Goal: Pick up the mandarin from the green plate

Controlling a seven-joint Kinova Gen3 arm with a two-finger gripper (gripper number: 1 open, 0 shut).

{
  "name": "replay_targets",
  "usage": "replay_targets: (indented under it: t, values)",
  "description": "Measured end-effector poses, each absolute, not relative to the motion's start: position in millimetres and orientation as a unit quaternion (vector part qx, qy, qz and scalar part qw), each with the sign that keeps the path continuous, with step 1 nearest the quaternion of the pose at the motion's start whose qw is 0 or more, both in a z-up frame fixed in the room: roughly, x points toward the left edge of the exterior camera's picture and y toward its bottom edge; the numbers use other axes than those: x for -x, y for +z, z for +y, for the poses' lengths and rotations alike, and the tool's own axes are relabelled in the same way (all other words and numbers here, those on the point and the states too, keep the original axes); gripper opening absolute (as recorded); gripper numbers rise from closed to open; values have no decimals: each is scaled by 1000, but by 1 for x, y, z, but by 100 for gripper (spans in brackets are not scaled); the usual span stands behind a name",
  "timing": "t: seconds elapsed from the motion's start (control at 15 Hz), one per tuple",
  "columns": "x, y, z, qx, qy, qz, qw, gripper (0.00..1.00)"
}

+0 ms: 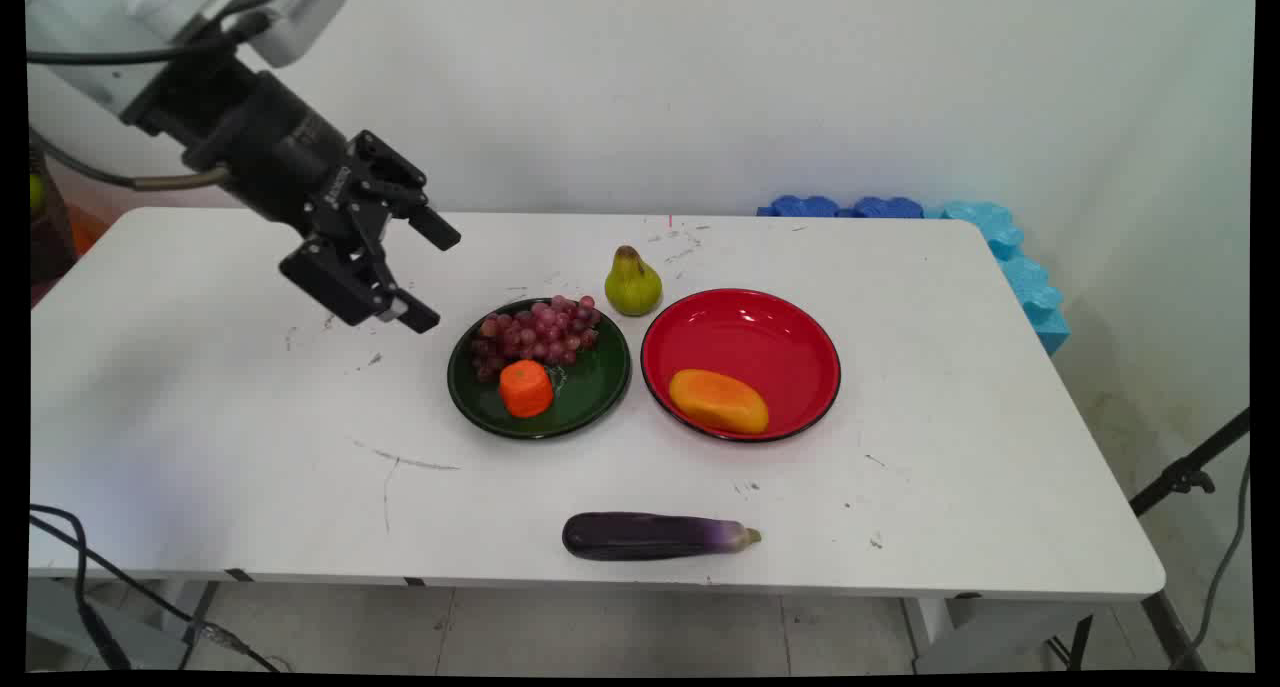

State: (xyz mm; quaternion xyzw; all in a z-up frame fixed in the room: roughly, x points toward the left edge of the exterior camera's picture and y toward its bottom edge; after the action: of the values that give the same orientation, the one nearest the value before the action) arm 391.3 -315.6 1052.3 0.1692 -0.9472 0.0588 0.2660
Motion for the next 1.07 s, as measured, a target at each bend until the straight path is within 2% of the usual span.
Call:
replay_targets:
  t: [0.4,1.07]
  values:
    - [-371,1033,-351,-201,84,-950,223,100]
    - [-345,931,-391,-228,87,-958,150,100]
